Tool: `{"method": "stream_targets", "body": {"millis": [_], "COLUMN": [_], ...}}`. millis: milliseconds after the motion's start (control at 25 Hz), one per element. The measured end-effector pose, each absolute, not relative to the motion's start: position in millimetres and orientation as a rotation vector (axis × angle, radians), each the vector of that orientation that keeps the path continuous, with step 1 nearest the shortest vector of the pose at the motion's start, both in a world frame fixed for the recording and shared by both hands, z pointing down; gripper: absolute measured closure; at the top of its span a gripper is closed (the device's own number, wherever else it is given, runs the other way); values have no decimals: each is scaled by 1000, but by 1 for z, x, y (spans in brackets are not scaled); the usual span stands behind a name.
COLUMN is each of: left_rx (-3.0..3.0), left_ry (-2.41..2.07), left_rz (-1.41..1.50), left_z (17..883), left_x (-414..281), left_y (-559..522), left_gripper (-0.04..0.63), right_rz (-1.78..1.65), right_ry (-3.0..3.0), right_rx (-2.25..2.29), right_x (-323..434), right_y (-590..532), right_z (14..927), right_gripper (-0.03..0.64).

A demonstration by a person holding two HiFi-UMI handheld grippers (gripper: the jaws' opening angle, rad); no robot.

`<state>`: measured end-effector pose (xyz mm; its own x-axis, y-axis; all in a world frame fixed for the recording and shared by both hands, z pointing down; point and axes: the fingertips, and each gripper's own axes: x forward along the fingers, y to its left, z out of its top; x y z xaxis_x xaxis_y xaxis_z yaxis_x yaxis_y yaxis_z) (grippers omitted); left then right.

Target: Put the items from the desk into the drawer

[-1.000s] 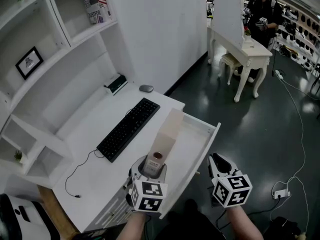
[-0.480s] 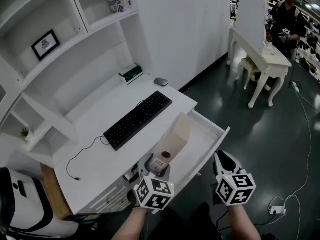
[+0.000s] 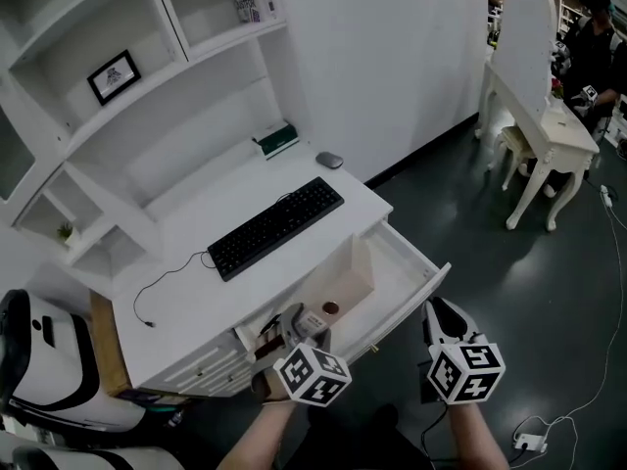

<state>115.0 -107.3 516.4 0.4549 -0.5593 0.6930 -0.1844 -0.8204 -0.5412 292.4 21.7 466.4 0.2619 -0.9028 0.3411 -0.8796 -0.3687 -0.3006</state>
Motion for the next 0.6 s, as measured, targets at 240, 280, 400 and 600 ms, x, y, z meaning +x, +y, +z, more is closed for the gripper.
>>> {"method": "stream_targets", "body": {"millis": [240,280,400,600], "left_rx": [-2191,-2171,-2114,-2034], "left_ry": [634,630,606,570], "left_rz": [-1397,-1412,-1457,-1488], "left_z": [535,538,550,563], "left_x": [130,132,137,149], "left_y": [-102,-101,-98,-93], "left_gripper": [319,319,319,319], "right_rz": [-732,-735,-739,-745], "right_ry": [1742,1738,1728,1712], "right_rx": [-2449,-2450,-2452,-2457], "right_x": [310,313,319,324], "right_y": [39,42,48,56], "right_z": [471,472,473,475], "right_gripper": [561,561,561,561]}}
